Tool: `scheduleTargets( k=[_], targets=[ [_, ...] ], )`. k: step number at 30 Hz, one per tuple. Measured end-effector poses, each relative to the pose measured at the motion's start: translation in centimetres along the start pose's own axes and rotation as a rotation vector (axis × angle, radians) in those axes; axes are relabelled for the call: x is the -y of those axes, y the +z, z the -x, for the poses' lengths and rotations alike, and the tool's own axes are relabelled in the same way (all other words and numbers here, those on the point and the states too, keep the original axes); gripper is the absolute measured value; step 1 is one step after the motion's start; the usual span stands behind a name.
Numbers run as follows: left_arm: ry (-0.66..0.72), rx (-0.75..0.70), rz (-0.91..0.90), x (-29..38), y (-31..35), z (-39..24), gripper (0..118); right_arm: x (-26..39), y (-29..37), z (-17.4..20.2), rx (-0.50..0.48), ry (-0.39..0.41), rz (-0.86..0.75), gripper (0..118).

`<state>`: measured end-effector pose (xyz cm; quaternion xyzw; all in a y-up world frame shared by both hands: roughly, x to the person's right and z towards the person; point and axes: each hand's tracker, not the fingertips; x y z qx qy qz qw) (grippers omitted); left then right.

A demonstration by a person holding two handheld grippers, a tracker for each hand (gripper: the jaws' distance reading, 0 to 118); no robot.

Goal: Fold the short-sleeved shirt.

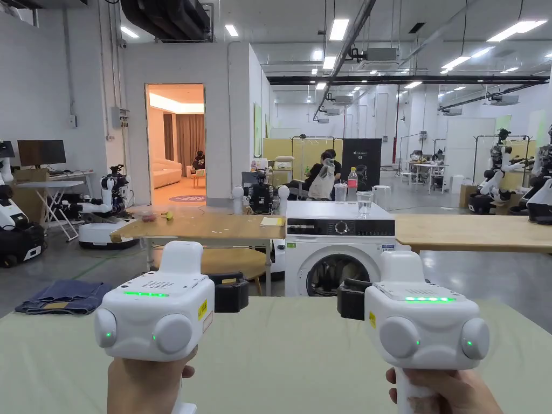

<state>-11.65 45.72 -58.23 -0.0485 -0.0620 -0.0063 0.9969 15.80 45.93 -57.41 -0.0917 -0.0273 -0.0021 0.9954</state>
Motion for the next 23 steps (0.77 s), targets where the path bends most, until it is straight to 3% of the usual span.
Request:
scheduleTargets(
  k=[7, 13, 17, 23],
  targets=[
    [0.003, 0.003, -0.003, 0.1, 0.1, 0.1, 118, 0.1, 0.6, -0.1, -0.056, -0.018, -0.026, 102],
    [0.013, 0.000, -0.005, 0.3, 0.1, 0.2, 118, 0.2, 0.7, 0.6, 0.006, 0.016, -0.028, 102],
    [0.014, 0.001, -0.002, 0.4, 0.2, 0.3, 118, 0.3, 0.7, 0.1, -0.013, -0.040, -0.031, 102],
    [0.017, -0.007, -0.012, 0.3, 0.2, 0.3, 118, 0.1, 1.2, -0.3, 0.029, -0.055, -0.049, 105]
  ],
)
